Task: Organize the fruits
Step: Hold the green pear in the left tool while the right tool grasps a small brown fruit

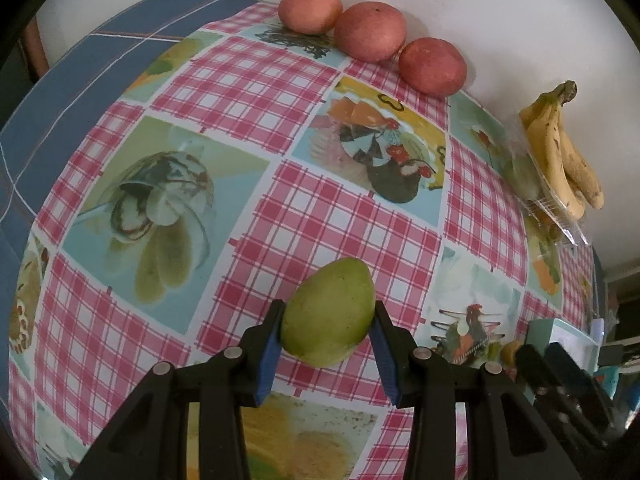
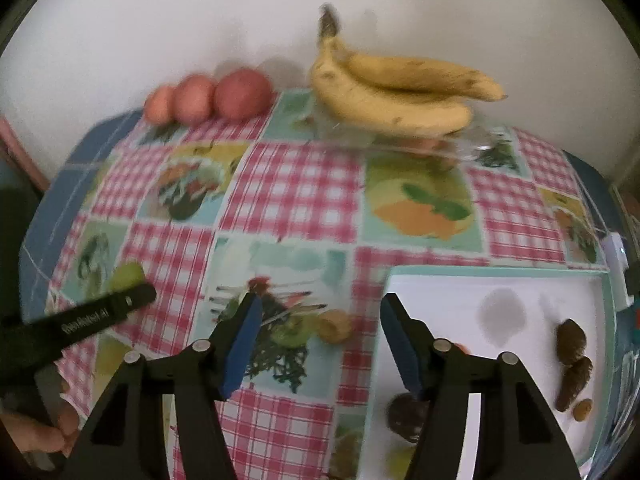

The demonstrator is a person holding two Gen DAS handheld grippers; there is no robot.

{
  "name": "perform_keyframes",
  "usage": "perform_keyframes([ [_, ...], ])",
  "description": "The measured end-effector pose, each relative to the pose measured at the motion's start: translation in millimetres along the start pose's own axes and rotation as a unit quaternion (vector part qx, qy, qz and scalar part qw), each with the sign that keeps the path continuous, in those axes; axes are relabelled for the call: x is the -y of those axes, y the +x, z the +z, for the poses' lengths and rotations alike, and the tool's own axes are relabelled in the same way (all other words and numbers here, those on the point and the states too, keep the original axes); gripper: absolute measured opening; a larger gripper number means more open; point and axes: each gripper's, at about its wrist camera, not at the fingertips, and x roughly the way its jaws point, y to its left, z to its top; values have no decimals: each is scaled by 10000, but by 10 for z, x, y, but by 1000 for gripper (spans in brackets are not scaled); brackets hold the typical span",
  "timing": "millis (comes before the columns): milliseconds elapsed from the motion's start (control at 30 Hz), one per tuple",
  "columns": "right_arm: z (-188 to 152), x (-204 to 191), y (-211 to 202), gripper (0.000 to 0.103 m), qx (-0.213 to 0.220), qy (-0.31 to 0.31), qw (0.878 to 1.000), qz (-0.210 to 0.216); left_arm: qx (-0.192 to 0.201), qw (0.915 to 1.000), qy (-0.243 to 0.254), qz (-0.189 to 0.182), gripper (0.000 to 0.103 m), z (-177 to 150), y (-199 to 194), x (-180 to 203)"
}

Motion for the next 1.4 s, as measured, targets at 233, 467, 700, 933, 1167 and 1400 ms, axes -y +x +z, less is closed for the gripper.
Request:
perform_keyframes([
  [233, -16, -118, 272, 55, -269, -249, 9986, -391, 1, 10000, 52, 25, 44, -19, 0, 25],
  [467, -6, -152, 390, 53, -341, -386, 9967, -624, -10, 10000, -6, -45, 44, 4, 24, 12],
  [700, -50, -188, 473, 52, -528, -299, 9972, -437, -5, 10000, -47, -66, 44, -2, 24, 9],
  [933, -75, -208, 498, 47, -561, -176, 9981, -175, -3, 10000, -62, -68, 44, -2, 29, 10],
  [1167, -83, -223, 506, 36, -480, -192, 9985, -187, 6, 10000, -69, -54, 44, -7, 30, 12],
  [1400, -106, -220, 484, 24, -417, -277, 9985, -204, 27, 10000, -63, -35, 44, -14, 33, 21],
])
